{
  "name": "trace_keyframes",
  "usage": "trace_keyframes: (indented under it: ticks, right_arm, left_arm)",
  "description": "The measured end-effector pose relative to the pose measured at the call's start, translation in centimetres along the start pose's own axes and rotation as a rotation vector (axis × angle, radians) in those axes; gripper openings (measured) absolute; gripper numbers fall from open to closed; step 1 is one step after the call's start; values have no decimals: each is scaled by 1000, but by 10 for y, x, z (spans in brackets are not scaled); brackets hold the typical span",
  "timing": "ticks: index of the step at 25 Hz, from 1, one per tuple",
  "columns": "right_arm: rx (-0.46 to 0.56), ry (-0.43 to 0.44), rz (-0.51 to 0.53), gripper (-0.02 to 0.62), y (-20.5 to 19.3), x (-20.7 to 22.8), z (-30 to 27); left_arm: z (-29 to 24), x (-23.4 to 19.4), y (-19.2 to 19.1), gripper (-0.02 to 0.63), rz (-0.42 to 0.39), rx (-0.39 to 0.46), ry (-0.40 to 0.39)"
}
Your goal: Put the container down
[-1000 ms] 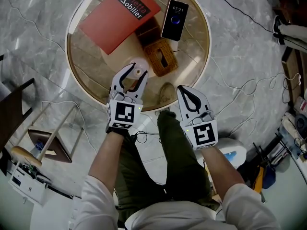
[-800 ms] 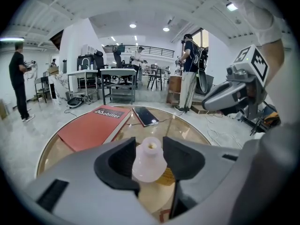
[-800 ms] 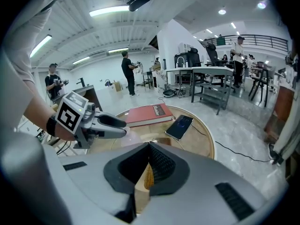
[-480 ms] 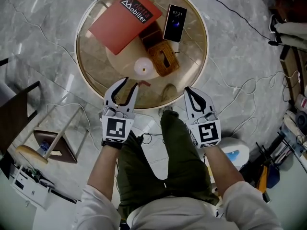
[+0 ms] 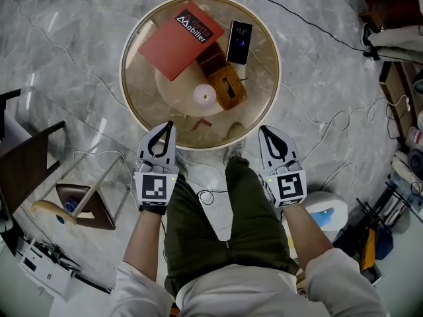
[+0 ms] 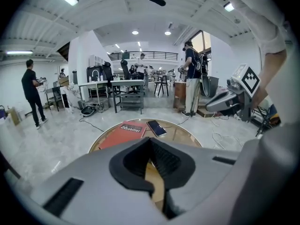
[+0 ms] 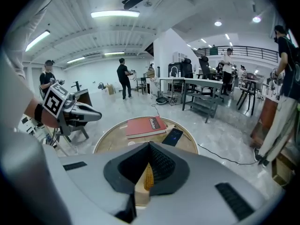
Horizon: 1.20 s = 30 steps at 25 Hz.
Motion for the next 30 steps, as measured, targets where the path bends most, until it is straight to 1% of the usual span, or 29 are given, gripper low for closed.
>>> trace_keyframes:
  ticks: [5, 12, 18, 30]
  right_arm:
    - [20, -17, 2, 21, 14, -9, 22]
    - [50, -41, 8, 21, 36, -23, 56]
    - [81, -52, 21, 21, 58, -30, 80]
    - [90, -58, 16, 21, 65, -36, 111]
  left_arm:
    - [21, -1, 19, 8, 14, 20, -2]
    - [51, 9, 46, 8, -4, 44, -22]
    - [73, 14, 62, 8, -9, 53, -17]
    - [100, 23, 77, 8, -17, 54, 1]
Point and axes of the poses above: the fingertips, and each gripper's own axes: z backward along the fingers, x to its right, y out of its top, the point moved 6 cm from there along z, backward along the fingers, and after that the axes turned 1 degree about -y, right-handed, at the moved point
